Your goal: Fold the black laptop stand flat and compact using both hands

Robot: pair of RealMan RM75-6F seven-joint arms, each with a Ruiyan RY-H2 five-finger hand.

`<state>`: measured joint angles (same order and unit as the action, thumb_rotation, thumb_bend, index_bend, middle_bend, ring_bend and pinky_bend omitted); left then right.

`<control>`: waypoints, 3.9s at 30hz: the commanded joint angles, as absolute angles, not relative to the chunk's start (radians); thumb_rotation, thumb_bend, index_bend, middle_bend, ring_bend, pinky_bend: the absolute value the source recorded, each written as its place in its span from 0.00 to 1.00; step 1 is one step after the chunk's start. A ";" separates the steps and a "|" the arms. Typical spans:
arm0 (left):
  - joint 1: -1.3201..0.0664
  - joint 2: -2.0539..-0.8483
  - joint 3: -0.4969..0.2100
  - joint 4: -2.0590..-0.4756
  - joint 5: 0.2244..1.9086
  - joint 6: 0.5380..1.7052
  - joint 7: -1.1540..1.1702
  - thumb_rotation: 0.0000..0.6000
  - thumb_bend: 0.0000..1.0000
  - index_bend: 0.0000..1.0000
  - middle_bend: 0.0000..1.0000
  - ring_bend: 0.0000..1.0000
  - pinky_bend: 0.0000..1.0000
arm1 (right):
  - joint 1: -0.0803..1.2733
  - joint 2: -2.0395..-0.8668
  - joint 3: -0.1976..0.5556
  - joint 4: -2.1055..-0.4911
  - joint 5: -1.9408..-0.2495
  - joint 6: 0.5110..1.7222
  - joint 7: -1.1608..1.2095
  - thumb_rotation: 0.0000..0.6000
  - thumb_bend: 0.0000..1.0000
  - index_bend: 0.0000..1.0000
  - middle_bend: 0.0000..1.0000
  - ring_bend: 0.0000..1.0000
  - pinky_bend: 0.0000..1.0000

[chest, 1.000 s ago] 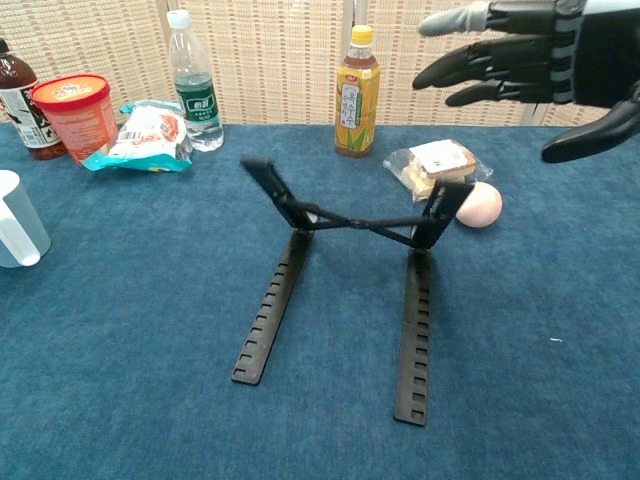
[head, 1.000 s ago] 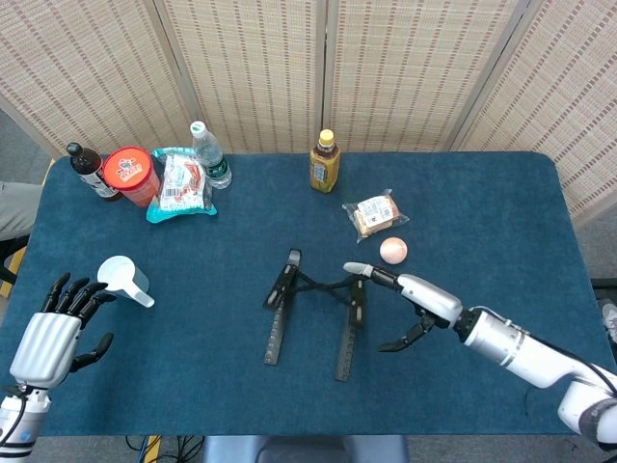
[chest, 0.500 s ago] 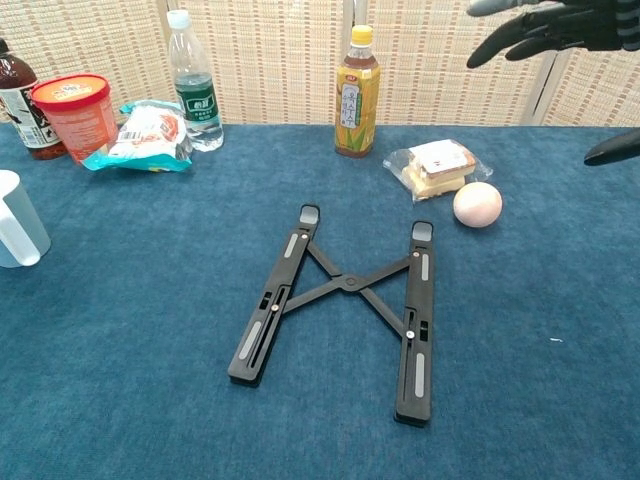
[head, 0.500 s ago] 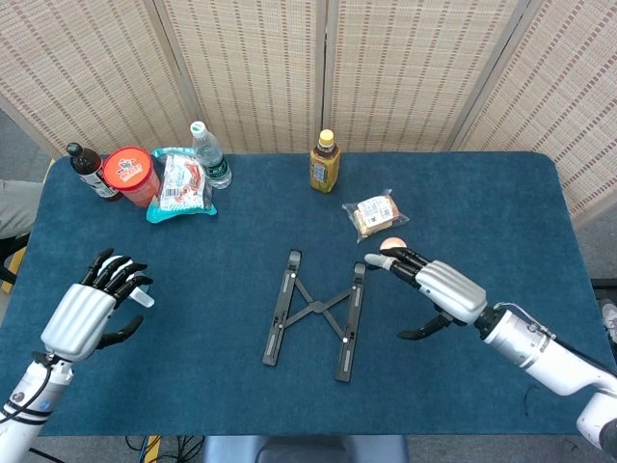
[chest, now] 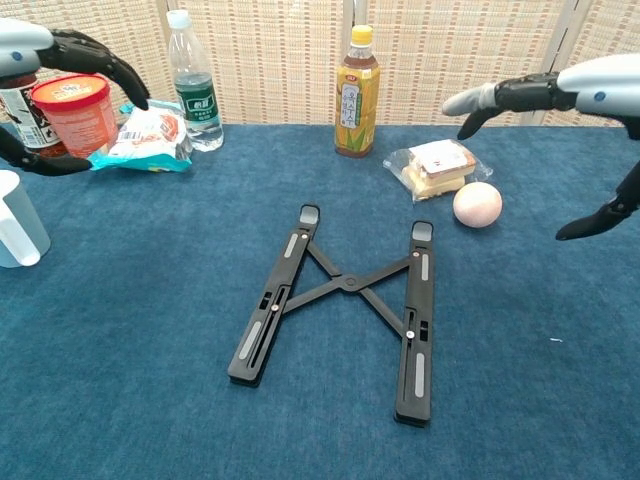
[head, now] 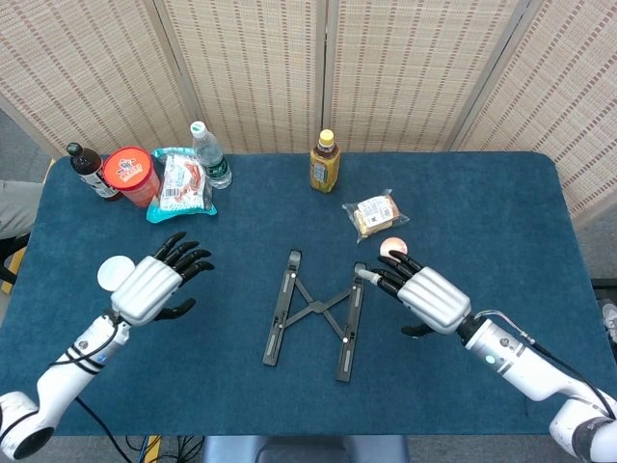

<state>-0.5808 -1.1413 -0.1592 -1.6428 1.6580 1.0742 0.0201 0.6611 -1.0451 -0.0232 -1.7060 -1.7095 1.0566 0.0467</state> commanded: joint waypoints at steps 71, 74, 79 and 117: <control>-0.722 -1.387 -0.097 -1.275 1.528 1.003 -0.103 1.00 0.25 0.20 0.14 0.09 0.01 | 0.786 -1.597 0.048 -1.203 -1.686 1.160 -0.169 1.00 0.00 0.00 0.13 0.00 0.02; -0.734 -1.427 -0.089 -1.225 1.529 0.986 -0.105 1.00 0.25 0.15 0.07 0.04 0.01 | 0.773 -1.567 0.049 -1.267 -1.673 1.156 -0.216 1.00 0.00 0.00 0.11 0.00 0.01; -0.756 -1.491 -0.077 -1.157 1.531 0.959 -0.091 1.00 0.22 0.04 0.00 0.00 0.00 | 0.763 -1.555 0.029 -1.325 -1.664 1.120 -0.283 1.00 0.00 0.00 0.06 0.00 0.00; -0.821 -1.726 -0.056 -0.880 1.506 0.883 -0.253 1.00 0.18 0.00 0.00 0.00 0.00 | 0.747 -1.701 -0.001 -1.212 -1.689 1.090 -0.380 1.00 0.00 0.00 0.00 0.00 0.00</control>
